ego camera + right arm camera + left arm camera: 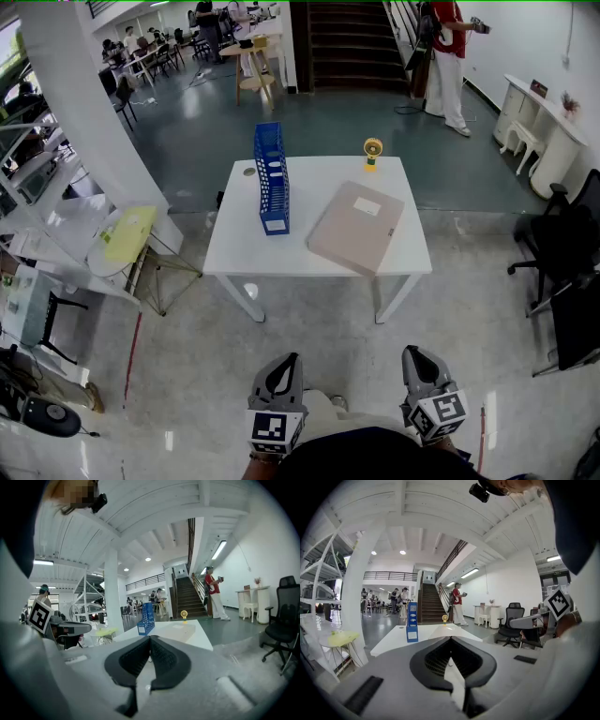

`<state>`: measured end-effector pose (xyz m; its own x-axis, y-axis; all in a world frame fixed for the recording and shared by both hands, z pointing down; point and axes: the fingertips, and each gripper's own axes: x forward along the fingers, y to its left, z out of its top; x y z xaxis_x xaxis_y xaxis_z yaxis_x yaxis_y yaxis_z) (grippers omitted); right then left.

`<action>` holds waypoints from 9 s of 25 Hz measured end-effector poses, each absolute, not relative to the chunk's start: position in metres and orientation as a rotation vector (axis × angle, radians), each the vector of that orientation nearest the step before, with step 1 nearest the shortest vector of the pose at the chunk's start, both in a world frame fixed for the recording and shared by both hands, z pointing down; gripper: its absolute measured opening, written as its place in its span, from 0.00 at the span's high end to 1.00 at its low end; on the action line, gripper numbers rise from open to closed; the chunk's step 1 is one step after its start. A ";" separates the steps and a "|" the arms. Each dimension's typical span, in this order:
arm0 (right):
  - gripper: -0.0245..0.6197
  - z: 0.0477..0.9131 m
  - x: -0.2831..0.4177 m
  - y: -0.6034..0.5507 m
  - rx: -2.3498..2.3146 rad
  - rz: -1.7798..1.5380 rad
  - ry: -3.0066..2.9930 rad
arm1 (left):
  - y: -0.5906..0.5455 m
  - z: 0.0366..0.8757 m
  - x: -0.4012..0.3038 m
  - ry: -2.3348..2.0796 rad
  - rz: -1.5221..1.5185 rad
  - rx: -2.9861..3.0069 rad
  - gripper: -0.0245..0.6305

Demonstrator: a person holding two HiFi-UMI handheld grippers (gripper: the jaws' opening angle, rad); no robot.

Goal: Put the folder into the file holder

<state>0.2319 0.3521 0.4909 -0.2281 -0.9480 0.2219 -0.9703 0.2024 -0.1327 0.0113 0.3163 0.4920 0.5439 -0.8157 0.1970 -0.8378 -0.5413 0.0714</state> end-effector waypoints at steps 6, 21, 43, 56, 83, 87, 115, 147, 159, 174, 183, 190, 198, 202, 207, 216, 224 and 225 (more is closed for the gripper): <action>0.96 0.486 0.233 0.362 1.881 0.378 -2.365 | 0.327 0.486 0.016 -1.412 0.211 2.644 0.96; 0.95 0.480 0.243 0.360 1.906 0.285 -2.399 | 0.324 0.473 0.031 -1.360 0.100 2.696 0.96; 0.30 0.487 0.261 0.322 1.970 0.418 -2.395 | 0.295 0.485 0.035 -1.406 0.187 2.670 0.96; 0.24 0.531 0.262 0.262 1.891 0.856 -2.423 | 0.246 0.501 0.029 -1.441 0.211 2.627 0.96; 0.24 0.549 0.292 0.069 1.993 0.934 -2.188 | 0.002 0.496 0.062 -1.266 0.275 2.734 0.96; 0.24 0.553 0.297 0.038 2.030 0.902 -2.156 | -0.032 0.506 0.061 -1.244 0.285 2.741 0.96; 0.24 0.617 0.378 -0.067 1.974 1.089 -2.002 | -0.176 0.623 0.153 -1.085 0.603 2.670 0.96; 0.23 0.688 0.419 -0.173 1.685 1.972 -2.166 | -0.233 0.720 0.216 -0.719 0.974 2.323 0.97; 0.24 0.642 0.417 -0.193 1.310 2.071 -2.501 | -0.226 0.726 0.200 -0.771 0.908 2.263 0.97; 0.41 0.648 0.394 -0.171 0.821 2.306 -2.380 | -0.223 0.704 0.201 -0.872 0.781 2.284 0.97; 0.51 0.650 0.399 -0.163 0.849 2.306 -2.321 | -0.214 0.687 0.211 -0.914 0.744 2.342 0.97; 0.52 0.635 0.400 -0.161 0.825 2.231 -2.444 | -0.203 0.652 0.220 -0.954 0.609 2.412 0.97; 0.53 0.589 0.389 -0.164 0.890 2.017 -2.606 | -0.191 0.611 0.176 -1.126 0.489 2.419 0.97; 0.53 0.568 0.381 -0.166 0.901 1.889 -2.668 | -0.190 0.593 0.154 -1.187 0.444 2.427 0.97; 0.53 0.536 0.362 -0.169 0.937 1.851 -2.742 | -0.188 0.571 0.128 -1.213 0.414 2.469 0.97; 0.53 0.453 0.315 -0.163 1.000 1.670 -2.946 | -0.191 0.522 0.068 -1.264 0.373 2.561 0.97; 0.53 0.402 0.261 -0.152 1.191 1.484 -2.995 | -0.197 0.513 -0.013 -1.303 0.417 2.598 0.97; 0.53 0.394 0.252 -0.149 1.215 1.459 -3.005 | -0.198 0.512 -0.022 -1.304 0.417 2.599 0.97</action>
<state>0.2519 -0.1488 0.3939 -0.6918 -0.7186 -0.0709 -0.3888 0.4534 -0.8021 -0.0217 -0.1980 0.5117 0.5703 -0.7485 0.3383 -0.8060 -0.5893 0.0548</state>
